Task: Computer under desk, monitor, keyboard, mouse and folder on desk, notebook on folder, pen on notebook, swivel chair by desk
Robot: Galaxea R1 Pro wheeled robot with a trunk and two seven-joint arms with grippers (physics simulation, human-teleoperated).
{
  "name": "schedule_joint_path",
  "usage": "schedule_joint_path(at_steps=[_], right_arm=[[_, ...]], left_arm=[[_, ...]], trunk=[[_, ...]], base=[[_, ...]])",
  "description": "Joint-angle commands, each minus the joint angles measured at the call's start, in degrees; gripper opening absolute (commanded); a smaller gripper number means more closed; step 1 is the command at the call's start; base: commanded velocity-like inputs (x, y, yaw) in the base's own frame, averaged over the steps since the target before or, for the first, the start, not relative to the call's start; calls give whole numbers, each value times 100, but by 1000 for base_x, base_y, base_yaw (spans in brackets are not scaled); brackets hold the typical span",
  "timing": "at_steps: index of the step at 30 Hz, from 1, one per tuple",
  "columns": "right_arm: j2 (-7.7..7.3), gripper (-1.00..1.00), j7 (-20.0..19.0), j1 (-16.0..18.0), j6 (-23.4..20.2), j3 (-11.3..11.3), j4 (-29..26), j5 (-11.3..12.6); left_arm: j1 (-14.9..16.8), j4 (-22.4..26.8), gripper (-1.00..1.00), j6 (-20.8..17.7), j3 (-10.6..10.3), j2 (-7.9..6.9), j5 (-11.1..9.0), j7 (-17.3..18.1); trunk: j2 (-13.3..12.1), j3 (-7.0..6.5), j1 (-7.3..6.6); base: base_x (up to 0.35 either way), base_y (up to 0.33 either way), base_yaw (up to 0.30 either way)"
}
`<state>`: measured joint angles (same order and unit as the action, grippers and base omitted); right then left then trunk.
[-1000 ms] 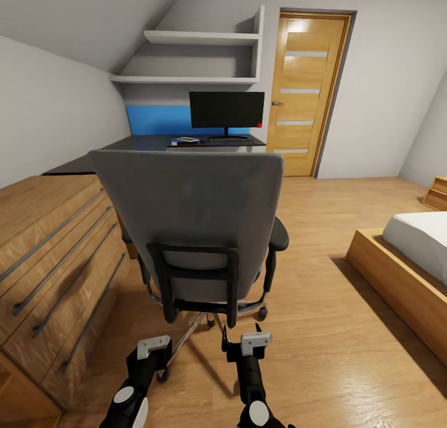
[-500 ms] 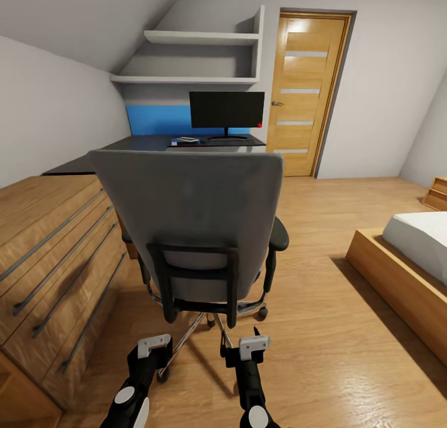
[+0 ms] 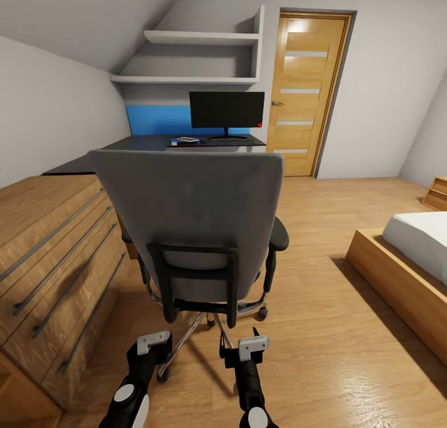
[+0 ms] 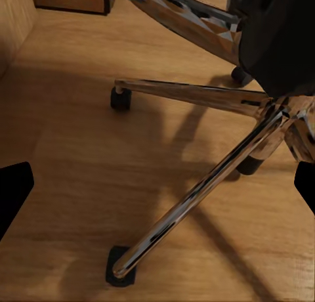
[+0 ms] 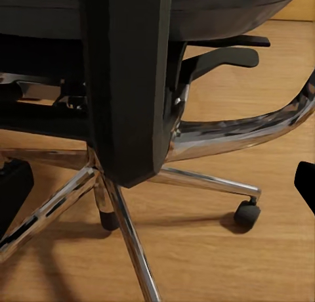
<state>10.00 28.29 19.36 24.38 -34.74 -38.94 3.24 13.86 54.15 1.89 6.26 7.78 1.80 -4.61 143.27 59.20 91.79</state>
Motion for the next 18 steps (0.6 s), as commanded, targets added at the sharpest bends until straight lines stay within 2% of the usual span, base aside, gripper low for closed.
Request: schedule_joint_path(at_steps=[1,11,18], right_arm=[[0,100,27,7,34,-22,8,35],[0,100,25,7,40,-28,15,36],[0,100,24,6,41,-32,17,36]], left_arm=[[2,0,100,44,12,4,20,-6],[2,24,100,466,-4,9,27,9],[2,-5,100,542,-130,2,36,-2]], trunk=[[2,5,-1],[2,5,-1],[2,5,-1]], base=[[0,0,0],[12,0,0],[180,0,0]])
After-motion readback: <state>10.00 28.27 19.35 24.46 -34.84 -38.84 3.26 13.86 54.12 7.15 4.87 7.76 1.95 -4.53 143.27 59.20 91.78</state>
